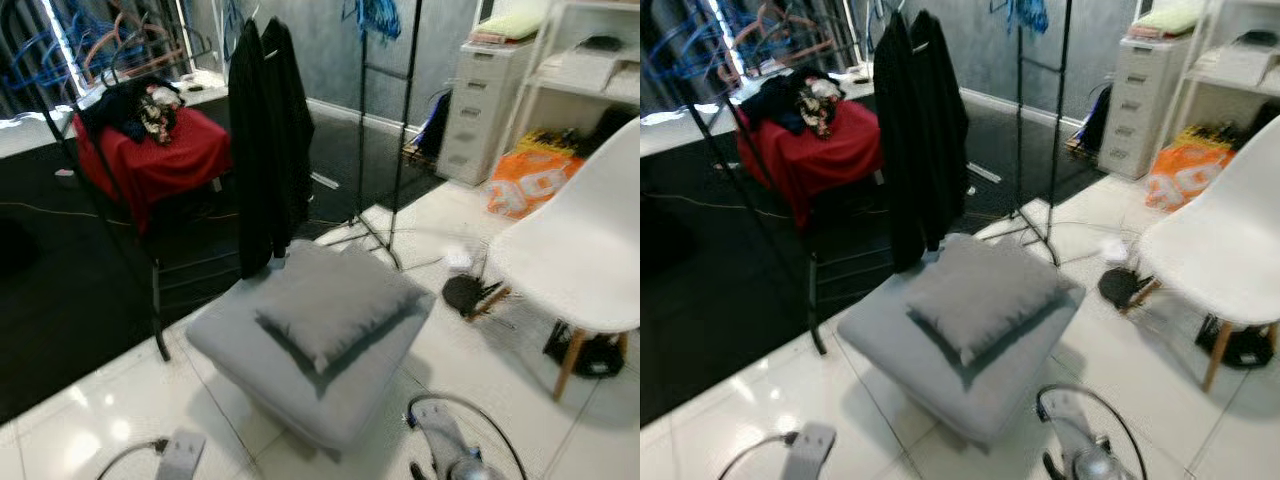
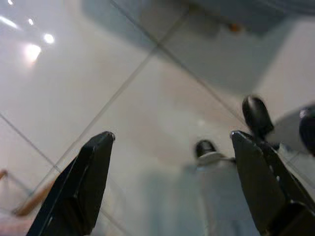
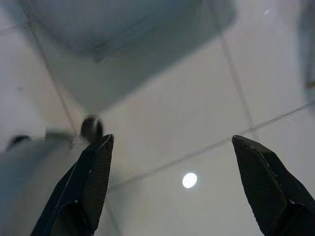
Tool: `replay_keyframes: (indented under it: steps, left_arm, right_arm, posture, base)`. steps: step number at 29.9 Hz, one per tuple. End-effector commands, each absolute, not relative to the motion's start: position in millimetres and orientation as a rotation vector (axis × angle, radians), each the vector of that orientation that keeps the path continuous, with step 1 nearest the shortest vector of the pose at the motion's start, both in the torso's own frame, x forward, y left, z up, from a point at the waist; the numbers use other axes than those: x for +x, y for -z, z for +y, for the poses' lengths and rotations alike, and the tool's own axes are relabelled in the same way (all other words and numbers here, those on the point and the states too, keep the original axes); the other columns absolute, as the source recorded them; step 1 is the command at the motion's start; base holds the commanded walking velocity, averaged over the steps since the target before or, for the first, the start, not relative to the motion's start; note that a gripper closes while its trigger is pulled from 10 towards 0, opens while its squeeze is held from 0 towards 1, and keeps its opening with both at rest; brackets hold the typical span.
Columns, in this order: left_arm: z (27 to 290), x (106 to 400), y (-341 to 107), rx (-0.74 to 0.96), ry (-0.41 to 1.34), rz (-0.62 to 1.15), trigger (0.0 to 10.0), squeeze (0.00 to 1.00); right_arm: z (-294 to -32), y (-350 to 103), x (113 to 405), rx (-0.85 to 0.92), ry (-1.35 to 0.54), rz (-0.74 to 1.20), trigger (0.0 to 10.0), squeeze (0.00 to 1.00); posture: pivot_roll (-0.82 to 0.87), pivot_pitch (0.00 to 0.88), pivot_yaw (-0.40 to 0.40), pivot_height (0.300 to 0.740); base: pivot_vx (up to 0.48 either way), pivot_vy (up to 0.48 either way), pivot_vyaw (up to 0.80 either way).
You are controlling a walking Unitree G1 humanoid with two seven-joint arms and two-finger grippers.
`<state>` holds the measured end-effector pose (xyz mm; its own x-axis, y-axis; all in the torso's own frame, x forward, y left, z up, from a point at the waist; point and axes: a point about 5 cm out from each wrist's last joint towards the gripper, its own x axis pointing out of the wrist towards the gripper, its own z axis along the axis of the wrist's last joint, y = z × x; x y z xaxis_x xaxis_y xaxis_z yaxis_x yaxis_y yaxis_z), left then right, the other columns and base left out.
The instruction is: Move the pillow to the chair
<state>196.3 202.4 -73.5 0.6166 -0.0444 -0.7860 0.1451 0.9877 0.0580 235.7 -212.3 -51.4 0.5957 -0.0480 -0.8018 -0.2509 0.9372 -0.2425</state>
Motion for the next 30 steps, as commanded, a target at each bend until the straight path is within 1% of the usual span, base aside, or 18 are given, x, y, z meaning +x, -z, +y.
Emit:
replay_keyframes:
  steps: [1, 10, 17, 30]
  left_arm:
    - [207.3, 187.9, 77.2, 0.124, 0.103, 0.934, 10.0, 0.00]
    - [207.6, 188.0, 77.1, 0.117, 0.093, 0.931, 10.0, 0.00]
    - [206.0, 188.9, 76.6, 0.090, 0.102, 0.920, 10.0, 0.00]
    - [205.4, 188.5, 76.9, 0.098, 0.114, 0.923, 10.0, 0.00]
  right_arm:
    - [-207.0, 53.2, 234.5, -0.333, -0.127, 0.929, 10.0, 0.00]
    - [-207.0, 52.9, 234.9, -0.336, -0.129, 0.927, 10.0, 0.00]
    - [-207.1, 52.7, 235.2, -0.335, -0.127, 0.927, 10.0, 0.00]
    - [-207.5, 52.9, 234.8, -0.337, -0.130, 0.928, 10.0, 0.00]
  posture:
    - [-0.21, 0.025, 0.040, 0.731]
    - [-0.21, 0.031, 0.042, 0.731]
    - [-0.21, 0.030, 0.040, 0.731]
    - [-0.21, 0.029, 0.042, 0.731]
  base:
    - [0.382, 0.000, 0.00]
    - [0.346, 0.000, 0.00]
    - [0.000, 0.000, 0.00]
    - [0.000, -0.480, 0.00]
